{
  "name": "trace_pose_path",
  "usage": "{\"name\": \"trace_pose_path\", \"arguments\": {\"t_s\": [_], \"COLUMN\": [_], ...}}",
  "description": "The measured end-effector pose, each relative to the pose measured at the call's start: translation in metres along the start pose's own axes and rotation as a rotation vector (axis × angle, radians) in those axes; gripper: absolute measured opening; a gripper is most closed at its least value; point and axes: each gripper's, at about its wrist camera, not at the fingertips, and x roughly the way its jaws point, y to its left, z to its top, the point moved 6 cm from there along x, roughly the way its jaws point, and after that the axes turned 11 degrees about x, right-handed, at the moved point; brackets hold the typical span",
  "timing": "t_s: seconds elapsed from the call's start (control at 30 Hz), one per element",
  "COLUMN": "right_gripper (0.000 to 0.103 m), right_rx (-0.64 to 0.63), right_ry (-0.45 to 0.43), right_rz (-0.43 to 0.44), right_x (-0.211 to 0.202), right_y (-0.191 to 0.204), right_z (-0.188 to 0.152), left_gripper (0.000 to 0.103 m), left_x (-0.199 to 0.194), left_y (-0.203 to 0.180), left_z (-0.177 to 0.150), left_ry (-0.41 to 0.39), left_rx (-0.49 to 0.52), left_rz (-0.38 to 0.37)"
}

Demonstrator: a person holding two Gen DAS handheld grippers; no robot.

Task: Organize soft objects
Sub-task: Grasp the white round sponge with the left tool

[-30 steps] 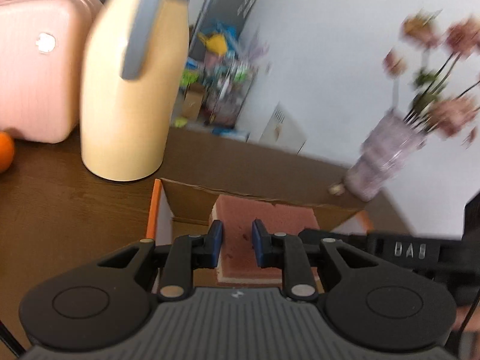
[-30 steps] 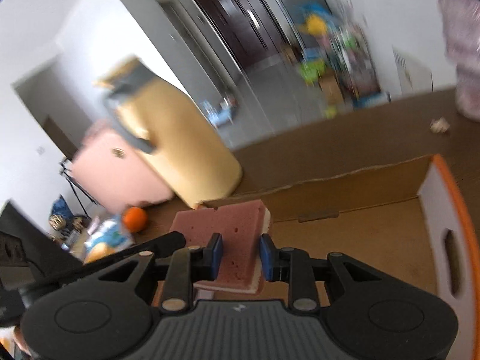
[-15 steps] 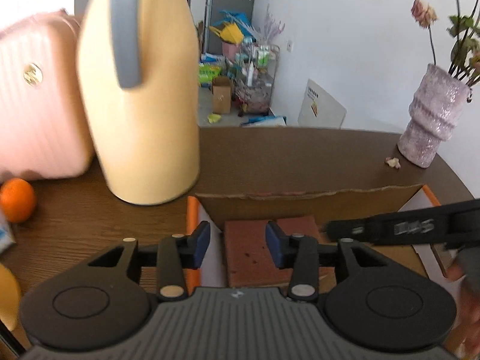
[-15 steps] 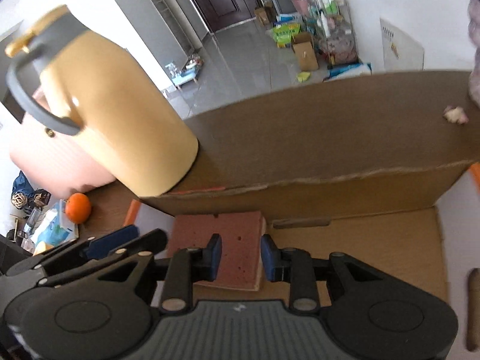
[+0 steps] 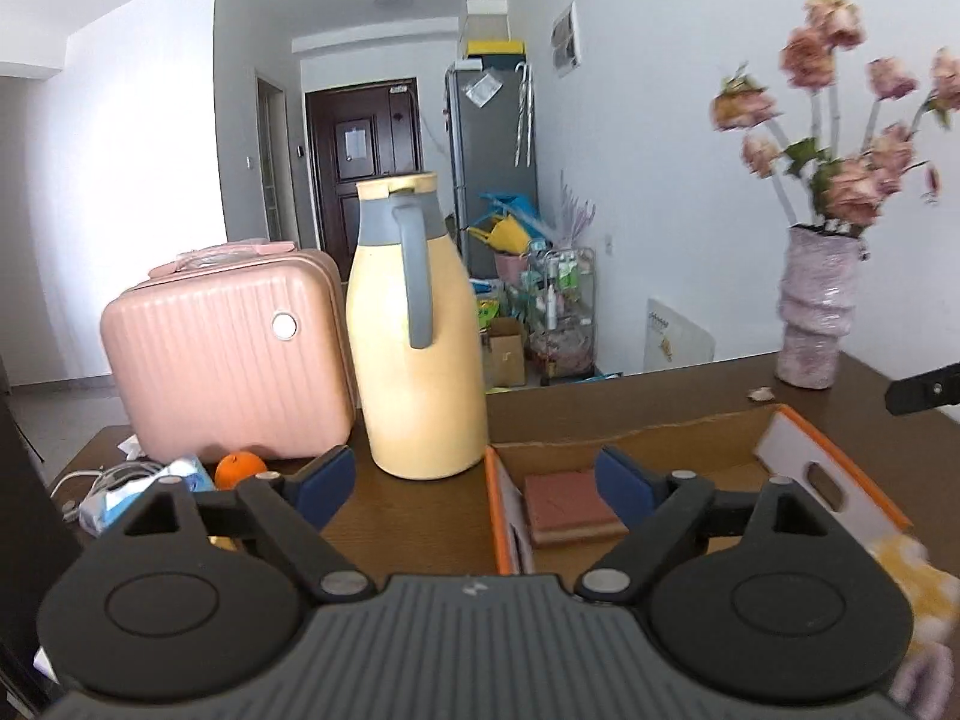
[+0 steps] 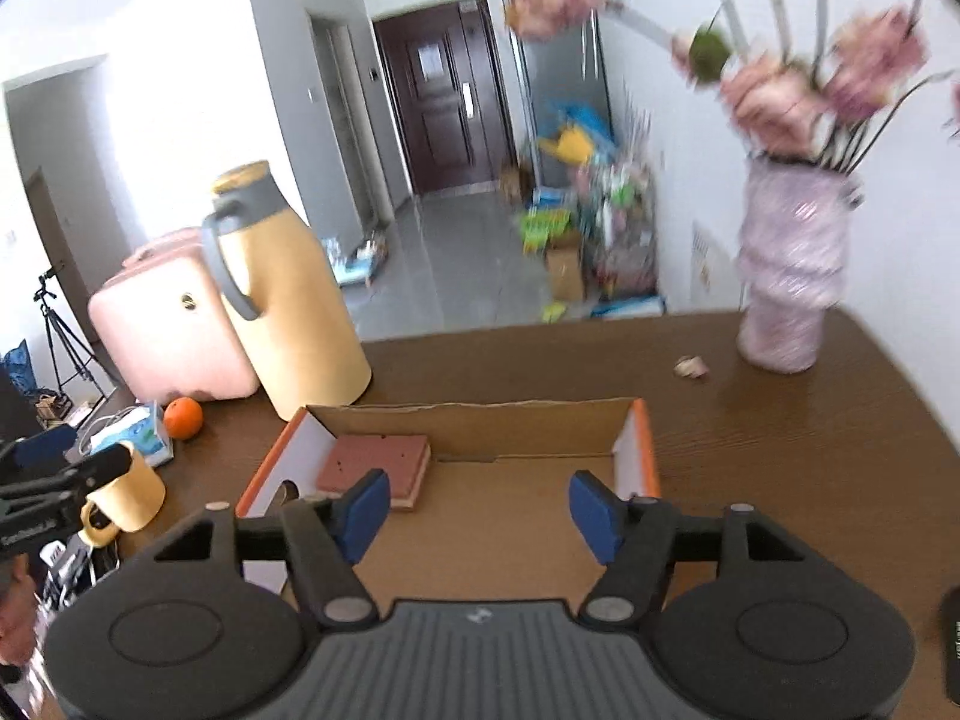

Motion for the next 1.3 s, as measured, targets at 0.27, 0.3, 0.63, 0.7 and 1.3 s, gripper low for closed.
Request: {"name": "trace_pose_path", "arguments": {"t_s": [0.27,0.3,0.63,0.7,1.3], "right_gripper": [0.07,0.073,0.082,0.084,0.103], "right_rx": [-0.08,-0.094,-0.165,-0.171,-0.226], "right_ry": [-0.148,-0.176,-0.348,-0.37,-0.326], "right_rz": [0.029,0.03,0.072,0.068,0.074], "right_x": [-0.081,-0.091,-0.173,-0.183,-0.177], "right_y": [0.015,0.016,0.017,0.017,0.025], "right_z": [-0.046,-0.055,-0.194,-0.223,-0.307], "left_gripper": [0.095,0.095,0.101,0.101,0.102], "left_x": [-0.097,-0.108,-0.228,-0.245,-0.26], "left_y": [-0.019,-0.021,-0.041,-0.052,-0.076], "left_z": [-0.017,-0.02,-0.115,-0.139,-0.242], "left_ry": [-0.078,-0.089,-0.216,-0.224,-0.071], "left_rx": [-0.019,-0.027,-0.033,-0.011,-0.037], "left_rz": [0.018,0.021,0.069,0.087,-0.017]}}
